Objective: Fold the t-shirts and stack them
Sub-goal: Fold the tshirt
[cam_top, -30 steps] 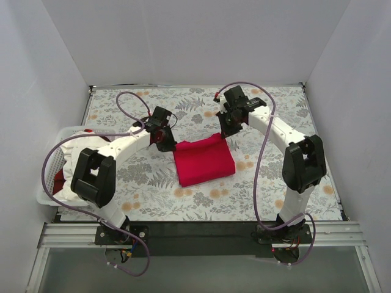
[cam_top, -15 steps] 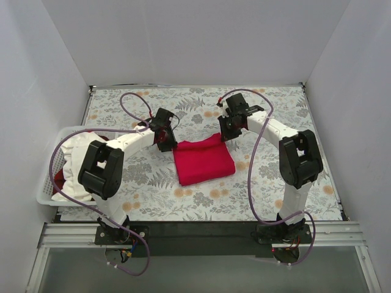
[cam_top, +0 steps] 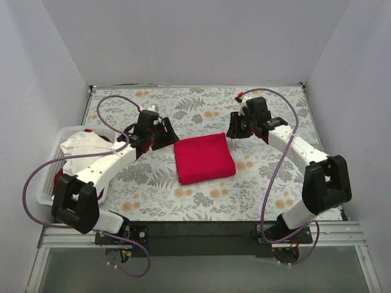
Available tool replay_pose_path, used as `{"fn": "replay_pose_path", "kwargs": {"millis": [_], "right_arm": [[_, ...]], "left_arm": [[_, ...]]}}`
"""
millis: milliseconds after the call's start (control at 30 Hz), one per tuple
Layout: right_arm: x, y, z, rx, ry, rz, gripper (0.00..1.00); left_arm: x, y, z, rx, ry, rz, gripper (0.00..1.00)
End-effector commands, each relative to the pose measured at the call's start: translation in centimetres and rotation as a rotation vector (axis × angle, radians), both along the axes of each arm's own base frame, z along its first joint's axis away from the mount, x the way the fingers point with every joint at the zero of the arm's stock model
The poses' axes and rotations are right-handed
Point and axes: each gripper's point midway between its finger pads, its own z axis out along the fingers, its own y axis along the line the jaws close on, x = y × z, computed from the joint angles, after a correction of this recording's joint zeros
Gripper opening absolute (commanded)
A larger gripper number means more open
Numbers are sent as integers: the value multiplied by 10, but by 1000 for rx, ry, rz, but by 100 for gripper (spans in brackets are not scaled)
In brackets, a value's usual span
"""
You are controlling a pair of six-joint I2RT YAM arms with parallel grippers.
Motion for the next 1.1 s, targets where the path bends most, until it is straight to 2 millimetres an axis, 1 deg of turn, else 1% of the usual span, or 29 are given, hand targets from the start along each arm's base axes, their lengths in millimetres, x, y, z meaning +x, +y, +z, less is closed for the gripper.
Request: {"fn": "replay_pose_path", "kwargs": {"millis": [0,33,67,100,133,167,200,233,267,300,367,400,433,467,500,533,567,600,633,667,733,767,833,867,933,967,1000,1033,1067], "right_arm": [[-1,34,23,267,-64,130,42],[-2,39,25,304,-64,156,42],[-1,51,29,364,-75,206,42],[0,56,28,390,-74,227,44],[1,62,29,420,-76,247,44],[4,65,18,439,-48,256,44],[7,73,24,488,-65,289,44],[10,76,21,508,-58,298,44],[13,79,8,526,-25,304,44],[17,80,4,545,-19,303,44],[31,82,-13,583,18,281,44],[37,82,-20,585,31,269,44],[47,78,-25,590,24,252,44],[51,75,-44,595,66,220,44],[54,73,-52,598,77,208,44],[62,66,-58,600,77,183,45],[67,62,-70,601,92,163,44],[69,59,-76,602,104,147,44],[71,56,-80,603,112,137,44],[75,50,-84,609,121,121,45],[77,43,-83,618,127,107,45],[77,44,-74,621,110,114,46],[73,42,-65,626,100,116,47],[70,42,-50,638,82,130,47],[59,43,-42,655,94,137,47],[54,44,-25,665,66,156,47],[47,45,-19,673,64,171,47],[33,47,-10,679,58,186,47],[24,48,-5,688,60,201,47]], "left_arm": [[-3,-23,5,-108,-54,-111,57],[-3,-25,-3,-118,-47,-115,54],[2,-32,-5,-150,-59,-120,50],[5,-34,-8,-162,-58,-122,47],[14,-39,-3,-188,-88,-126,45],[17,-43,-15,-196,-64,-133,41],[23,-44,-16,-209,-64,-125,39],[32,-47,-14,-225,-92,-125,36],[39,-47,-15,-232,-100,-120,34],[45,-45,-28,-228,-81,-105,30],[58,-44,-32,-243,-93,-92,26],[64,-39,-53,-226,-53,-66,23],[69,-36,-60,-222,-46,-56,22],[72,-34,-71,-215,-28,-47,22],[76,-32,-78,-212,-15,-41,21],[79,-26,-98,-196,21,-22,19],[81,-23,-105,-190,34,-17,18],[86,-21,-108,-191,39,-10,18],[85,-20,-121,-185,72,-8,18],[86,-18,-123,-184,86,-3,18],[87,-19,-121,-186,85,-11,20],[90,-20,-113,-190,68,-16,21],[92,-21,-101,-196,49,-22,24],[92,-23,-85,-210,27,-33,29],[89,-27,-64,-240,2,-49,34],[84,-30,-56,-261,1,-66,37],[79,-34,-34,-284,-35,-81,43],[72,-36,-26,-301,-35,-86,45],[62,-36,-26,-307,-23,-91,46]]}}
